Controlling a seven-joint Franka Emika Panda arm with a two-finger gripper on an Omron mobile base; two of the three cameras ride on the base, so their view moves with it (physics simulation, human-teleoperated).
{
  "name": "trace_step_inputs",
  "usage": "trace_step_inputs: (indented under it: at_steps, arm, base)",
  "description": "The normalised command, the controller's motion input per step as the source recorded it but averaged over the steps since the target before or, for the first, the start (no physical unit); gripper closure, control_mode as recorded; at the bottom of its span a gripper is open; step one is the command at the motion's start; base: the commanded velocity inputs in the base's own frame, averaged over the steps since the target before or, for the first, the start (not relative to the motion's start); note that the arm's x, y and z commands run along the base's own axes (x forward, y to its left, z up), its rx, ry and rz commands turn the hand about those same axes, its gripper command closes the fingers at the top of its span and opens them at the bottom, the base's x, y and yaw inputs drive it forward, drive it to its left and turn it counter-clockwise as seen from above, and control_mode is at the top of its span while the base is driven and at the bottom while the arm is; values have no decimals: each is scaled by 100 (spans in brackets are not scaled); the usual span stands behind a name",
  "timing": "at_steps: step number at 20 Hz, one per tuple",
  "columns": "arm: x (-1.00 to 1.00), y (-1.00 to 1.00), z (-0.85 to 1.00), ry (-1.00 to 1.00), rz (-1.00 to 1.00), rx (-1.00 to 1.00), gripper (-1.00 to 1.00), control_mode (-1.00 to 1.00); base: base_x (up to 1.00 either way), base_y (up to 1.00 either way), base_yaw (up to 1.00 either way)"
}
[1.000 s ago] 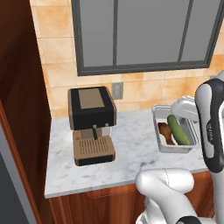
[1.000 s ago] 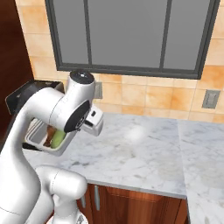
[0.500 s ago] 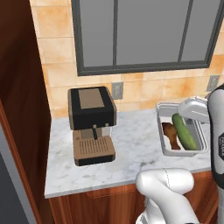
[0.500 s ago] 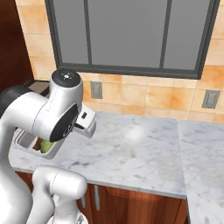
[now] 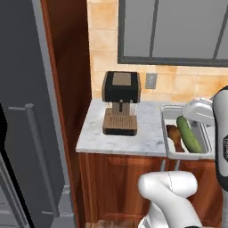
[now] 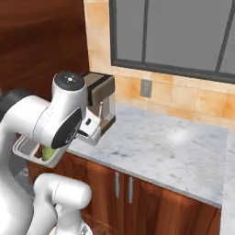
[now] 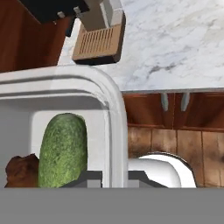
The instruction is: Place the tupperware on the top shelf of the fridge. Make space for the tupperware among the existing items by rearranging them on the shelves if needed. Close the fridge door when finished.
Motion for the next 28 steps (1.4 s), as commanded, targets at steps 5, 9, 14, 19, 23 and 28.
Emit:
trace_step_inputs:
  at_steps: [5, 9, 14, 19, 23, 28]
  arm:
    - [0, 0, 0, 0, 0, 0, 100, 100]
    - [0, 0, 0, 0, 0, 0, 100, 100]
    - [0, 0, 0, 0, 0, 0, 100, 100]
    - [0, 0, 0, 0, 0, 0, 100, 100]
    - [0, 0, 0, 0, 0, 0, 100, 100]
    - [0, 0, 0, 0, 0, 0, 100, 100]
  base:
    - [-100, 23, 66]
    - [-100, 46, 64]
    - [-29, 99, 39]
    - [20, 100, 11]
    - [38, 100, -16]
    - [15, 95, -57]
